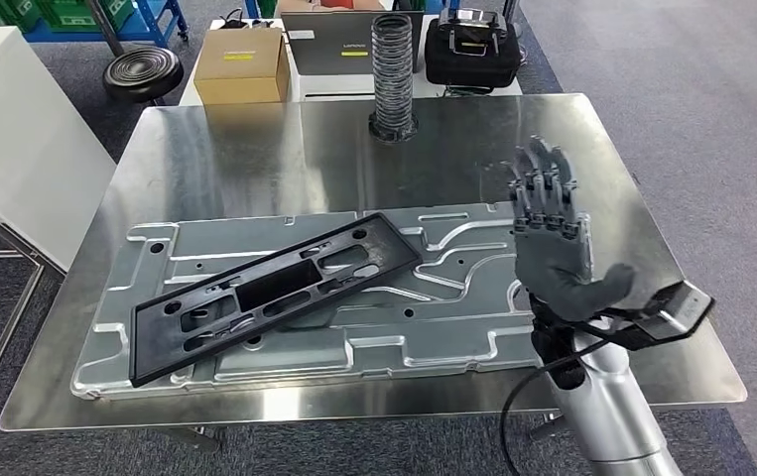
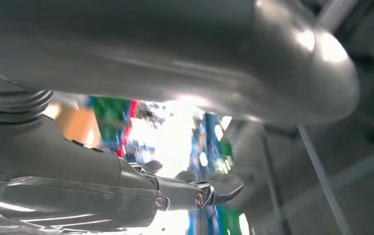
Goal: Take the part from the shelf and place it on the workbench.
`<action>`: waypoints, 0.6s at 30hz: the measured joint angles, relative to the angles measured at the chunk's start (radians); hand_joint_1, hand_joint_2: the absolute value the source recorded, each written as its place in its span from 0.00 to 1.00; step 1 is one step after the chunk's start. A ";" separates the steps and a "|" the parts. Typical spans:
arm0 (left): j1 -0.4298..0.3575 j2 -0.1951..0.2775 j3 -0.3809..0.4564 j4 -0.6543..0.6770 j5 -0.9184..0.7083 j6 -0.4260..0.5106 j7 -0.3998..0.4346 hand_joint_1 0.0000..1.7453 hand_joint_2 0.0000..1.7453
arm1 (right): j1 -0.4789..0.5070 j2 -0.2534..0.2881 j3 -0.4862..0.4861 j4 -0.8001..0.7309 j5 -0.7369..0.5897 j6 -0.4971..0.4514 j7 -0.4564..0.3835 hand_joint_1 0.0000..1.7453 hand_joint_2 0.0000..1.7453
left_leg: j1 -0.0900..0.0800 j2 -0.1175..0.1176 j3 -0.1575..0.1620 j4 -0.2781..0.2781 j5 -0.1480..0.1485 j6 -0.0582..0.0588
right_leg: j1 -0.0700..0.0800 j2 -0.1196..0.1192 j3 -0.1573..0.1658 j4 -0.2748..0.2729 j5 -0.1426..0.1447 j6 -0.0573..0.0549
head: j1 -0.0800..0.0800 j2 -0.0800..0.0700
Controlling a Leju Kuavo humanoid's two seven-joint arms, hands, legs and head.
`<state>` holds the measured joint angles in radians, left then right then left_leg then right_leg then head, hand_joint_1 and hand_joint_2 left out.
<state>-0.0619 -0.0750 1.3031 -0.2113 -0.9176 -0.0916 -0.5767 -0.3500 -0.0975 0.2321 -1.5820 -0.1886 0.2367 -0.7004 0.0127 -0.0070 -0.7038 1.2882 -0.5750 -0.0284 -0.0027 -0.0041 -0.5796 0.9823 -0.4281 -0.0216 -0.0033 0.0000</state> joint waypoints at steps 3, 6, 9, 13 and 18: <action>-0.003 0.002 0.002 0.000 0.003 -0.002 -0.004 0.00 0.00 | 0.052 0.016 -0.069 -0.089 -0.009 0.036 0.001 0.00 0.00 | -0.001 0.000 0.091 -0.173 0.085 0.005 | 0.001 0.004 0.001 0.010 -0.007 0.007 | 0.000 0.000; -0.006 0.004 0.009 0.000 0.009 -0.007 -0.014 0.00 0.00 | 0.120 0.077 -0.174 -0.206 -0.021 0.116 0.000 0.00 0.00 | -0.006 -0.002 0.145 -0.279 0.108 0.021 | 0.005 0.005 -0.001 0.019 -0.013 0.021 | 0.001 0.000; -0.003 0.004 0.015 0.000 0.009 -0.008 -0.020 0.00 0.00 | 0.191 0.144 -0.285 -0.321 -0.016 0.146 0.000 0.00 0.00 | -0.004 -0.002 0.147 -0.286 0.117 0.039 | 0.002 0.004 -0.002 0.028 -0.023 0.036 | 0.002 0.000; -0.004 0.006 0.018 0.000 0.001 -0.009 -0.019 0.00 0.00 | 0.265 0.195 -0.375 -0.417 -0.003 0.136 0.001 0.00 0.00 | -0.002 0.005 0.142 -0.291 0.130 0.052 | -0.005 0.005 -0.087 0.237 -0.154 0.054 | 0.008 0.000; -0.005 0.009 0.019 0.000 -0.003 -0.009 -0.019 0.00 0.00 | 0.321 0.238 -0.442 -0.464 0.001 0.124 0.002 0.00 0.00 | -0.003 0.006 0.127 -0.282 0.135 0.048 | -0.010 0.004 -0.018 0.154 -0.103 0.051 | 0.008 0.000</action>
<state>-0.0664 -0.0662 1.3218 -0.2113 -0.9203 -0.1010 -0.5959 -0.0290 0.1402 -0.2095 -2.0463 -0.1872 0.3607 -0.6988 0.0102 -0.0014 -0.5770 1.0063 -0.4397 0.0192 -0.0127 0.0002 -0.5981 1.1368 -0.5307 0.0298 0.0052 0.0000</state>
